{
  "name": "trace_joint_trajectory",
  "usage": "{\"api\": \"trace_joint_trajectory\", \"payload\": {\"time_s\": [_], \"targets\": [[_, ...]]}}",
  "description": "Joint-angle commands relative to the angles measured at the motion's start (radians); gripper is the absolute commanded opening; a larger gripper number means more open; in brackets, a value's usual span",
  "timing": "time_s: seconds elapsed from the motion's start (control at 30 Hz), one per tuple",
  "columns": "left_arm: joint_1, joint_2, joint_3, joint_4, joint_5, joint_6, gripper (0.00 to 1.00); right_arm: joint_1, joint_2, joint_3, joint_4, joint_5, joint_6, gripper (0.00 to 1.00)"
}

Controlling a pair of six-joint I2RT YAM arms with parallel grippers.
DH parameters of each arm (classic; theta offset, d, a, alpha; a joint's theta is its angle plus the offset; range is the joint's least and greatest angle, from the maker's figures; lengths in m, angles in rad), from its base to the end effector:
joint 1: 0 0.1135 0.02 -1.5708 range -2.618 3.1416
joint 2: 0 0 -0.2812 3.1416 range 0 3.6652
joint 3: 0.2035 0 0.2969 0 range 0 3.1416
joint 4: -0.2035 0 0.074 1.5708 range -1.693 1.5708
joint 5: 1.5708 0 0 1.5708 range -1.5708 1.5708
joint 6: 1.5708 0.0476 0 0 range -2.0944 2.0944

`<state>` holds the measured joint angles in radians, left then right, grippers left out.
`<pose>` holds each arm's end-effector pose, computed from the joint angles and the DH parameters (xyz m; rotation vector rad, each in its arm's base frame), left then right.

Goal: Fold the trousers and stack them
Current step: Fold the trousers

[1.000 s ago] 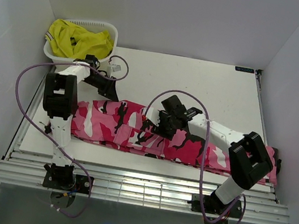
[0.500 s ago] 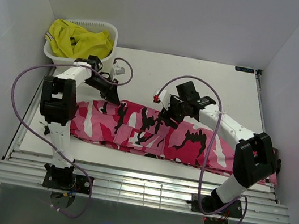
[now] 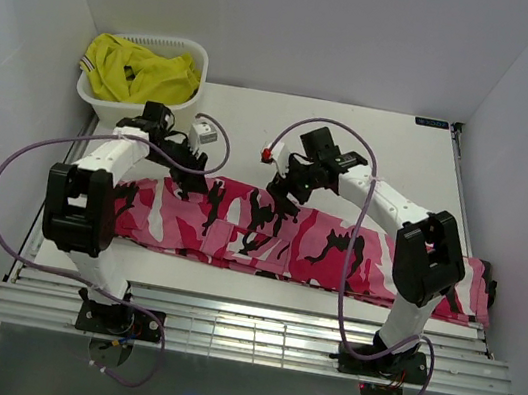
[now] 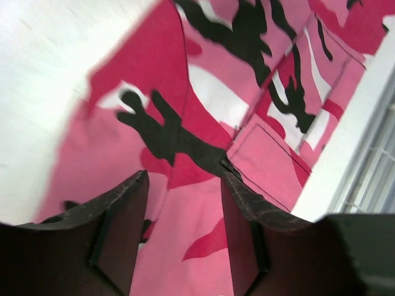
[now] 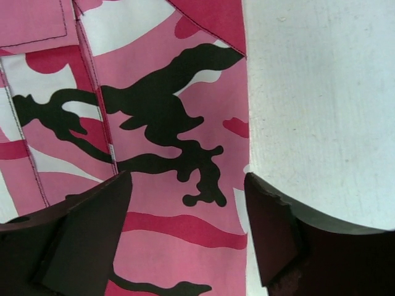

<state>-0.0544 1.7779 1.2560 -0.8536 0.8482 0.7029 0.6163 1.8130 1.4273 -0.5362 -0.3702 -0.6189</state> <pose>0.3778 -0.0563 0.1923 1.0334 2.2964 -0.9982 0.3580 0.2747 0.2384 -1.5486 1.9131 0.4589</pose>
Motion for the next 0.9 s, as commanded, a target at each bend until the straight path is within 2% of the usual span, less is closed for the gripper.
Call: {"api": "trace_joint_trajectory", "payload": {"time_s": [0.0, 0.03, 0.1, 0.43, 0.53, 0.57, 0.6, 0.7, 0.83, 0.87], "targets": [[-0.001, -0.167, 0.011, 0.159, -0.014, 0.024, 0.61, -0.009, 0.005, 0.044, -0.018, -0.082, 0.05, 0.8], [-0.004, -0.17, 0.011, 0.178, -0.021, 0.027, 0.65, -0.015, 0.009, 0.047, -0.018, -0.091, 0.057, 0.82], [-0.012, -0.16, 0.022, 0.199, -0.041, 0.062, 0.67, -0.02, 0.017, 0.058, -0.019, -0.111, 0.076, 0.86], [-0.081, 0.011, 0.051, 0.188, -0.097, 0.136, 0.63, -0.056, 0.106, 0.151, -0.022, -0.184, 0.139, 0.89], [-0.09, 0.037, 0.051, 0.2, -0.11, 0.133, 0.5, -0.056, 0.126, 0.163, -0.024, -0.197, 0.137, 0.9], [-0.093, 0.043, 0.052, 0.2, -0.113, 0.132, 0.44, -0.056, 0.131, 0.163, -0.022, -0.197, 0.137, 0.89], [-0.094, 0.048, 0.052, 0.2, -0.115, 0.13, 0.32, -0.055, 0.134, 0.166, -0.022, -0.196, 0.134, 0.9], [-0.104, 0.034, 0.033, 0.208, -0.129, 0.142, 0.14, -0.056, 0.149, 0.171, -0.022, -0.19, 0.125, 0.9], [-0.117, 0.0, -0.013, 0.223, -0.159, 0.173, 0.01, -0.056, 0.166, 0.185, -0.022, -0.194, 0.123, 0.9], [-0.119, -0.006, -0.021, 0.231, -0.166, 0.168, 0.04, -0.055, 0.167, 0.188, -0.025, -0.199, 0.123, 0.9]]}}
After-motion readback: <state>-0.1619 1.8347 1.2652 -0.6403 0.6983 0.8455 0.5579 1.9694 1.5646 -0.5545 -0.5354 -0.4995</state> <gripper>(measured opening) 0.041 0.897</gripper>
